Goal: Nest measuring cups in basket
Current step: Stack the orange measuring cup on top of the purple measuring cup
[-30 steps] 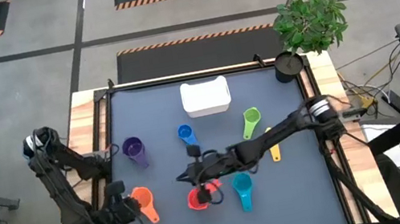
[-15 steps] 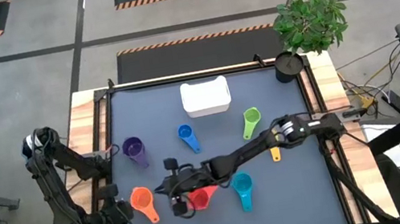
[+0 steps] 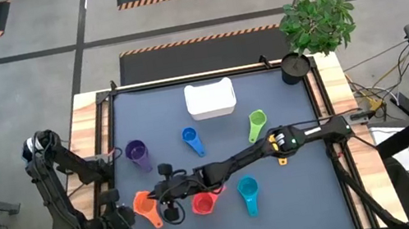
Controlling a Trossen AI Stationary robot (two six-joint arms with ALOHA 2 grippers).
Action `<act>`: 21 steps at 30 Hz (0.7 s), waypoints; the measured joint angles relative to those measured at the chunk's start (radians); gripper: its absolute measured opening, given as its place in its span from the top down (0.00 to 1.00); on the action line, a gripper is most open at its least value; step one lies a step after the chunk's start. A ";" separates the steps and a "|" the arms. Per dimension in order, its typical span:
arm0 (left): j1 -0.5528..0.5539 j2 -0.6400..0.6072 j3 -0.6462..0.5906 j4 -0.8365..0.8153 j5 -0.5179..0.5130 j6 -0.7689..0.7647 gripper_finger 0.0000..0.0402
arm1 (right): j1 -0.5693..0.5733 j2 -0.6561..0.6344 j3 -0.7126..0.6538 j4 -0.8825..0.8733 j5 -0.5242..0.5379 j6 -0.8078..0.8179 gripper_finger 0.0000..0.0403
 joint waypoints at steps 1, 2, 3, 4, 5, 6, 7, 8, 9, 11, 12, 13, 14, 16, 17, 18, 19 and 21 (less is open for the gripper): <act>0.000 0.000 0.000 0.000 0.000 -0.001 1.00 | 0.000 0.001 0.002 0.000 0.000 0.006 0.91; 0.000 0.000 0.000 -0.001 0.000 -0.001 1.00 | 0.000 0.001 0.002 0.001 0.000 0.016 0.90; 0.000 0.000 0.000 -0.002 0.000 -0.001 1.00 | 0.000 0.002 0.002 0.003 0.000 0.025 0.88; 0.000 0.000 0.000 -0.001 0.000 -0.002 1.00 | -0.001 0.002 0.002 0.004 0.000 0.036 0.86; 0.000 0.000 0.000 -0.001 0.000 -0.002 1.00 | -0.001 0.002 0.002 0.003 -0.001 0.045 0.84; 0.000 0.000 0.000 -0.001 0.000 -0.005 1.00 | -0.002 0.002 0.001 0.003 -0.001 0.056 0.81; 0.000 0.000 0.000 -0.001 0.000 -0.008 1.00 | -0.004 0.002 0.000 0.003 0.000 0.066 0.79; 0.000 0.000 0.000 -0.001 0.000 -0.012 1.00 | -0.005 0.002 -0.003 0.003 0.000 0.073 0.77; 0.000 0.000 0.000 -0.001 0.000 -0.016 1.00 | -0.005 0.002 -0.004 0.003 0.000 0.082 0.75; 0.000 0.000 0.000 0.000 0.000 -0.021 1.00 | -0.008 0.003 -0.006 0.001 0.001 0.100 0.70; 0.000 0.000 0.000 0.000 -0.001 -0.024 1.00 | -0.008 0.003 -0.006 0.001 0.001 0.111 0.68; 0.000 0.000 0.000 0.000 -0.001 -0.025 1.00 | -0.008 0.003 -0.006 0.001 0.000 0.120 0.66; 0.000 0.000 0.000 0.000 -0.001 -0.027 1.00 | -0.008 0.003 -0.007 0.001 0.000 0.123 0.64; 0.000 0.000 0.000 0.000 -0.001 -0.027 1.00 | -0.008 0.003 -0.011 0.001 0.000 0.129 0.60; 0.000 0.000 0.000 0.000 -0.001 -0.027 1.00 | -0.008 0.003 -0.013 0.001 0.000 0.129 0.58; 0.000 0.000 0.000 0.000 -0.002 -0.027 1.00 | -0.009 0.003 -0.016 0.000 0.000 0.128 0.57; 0.000 0.000 0.000 0.000 -0.002 -0.027 1.00 | -0.009 0.003 -0.016 0.000 0.000 0.129 0.55; 0.000 0.000 0.000 0.000 -0.002 -0.027 1.00 | -0.009 0.003 -0.019 0.000 0.000 0.136 0.51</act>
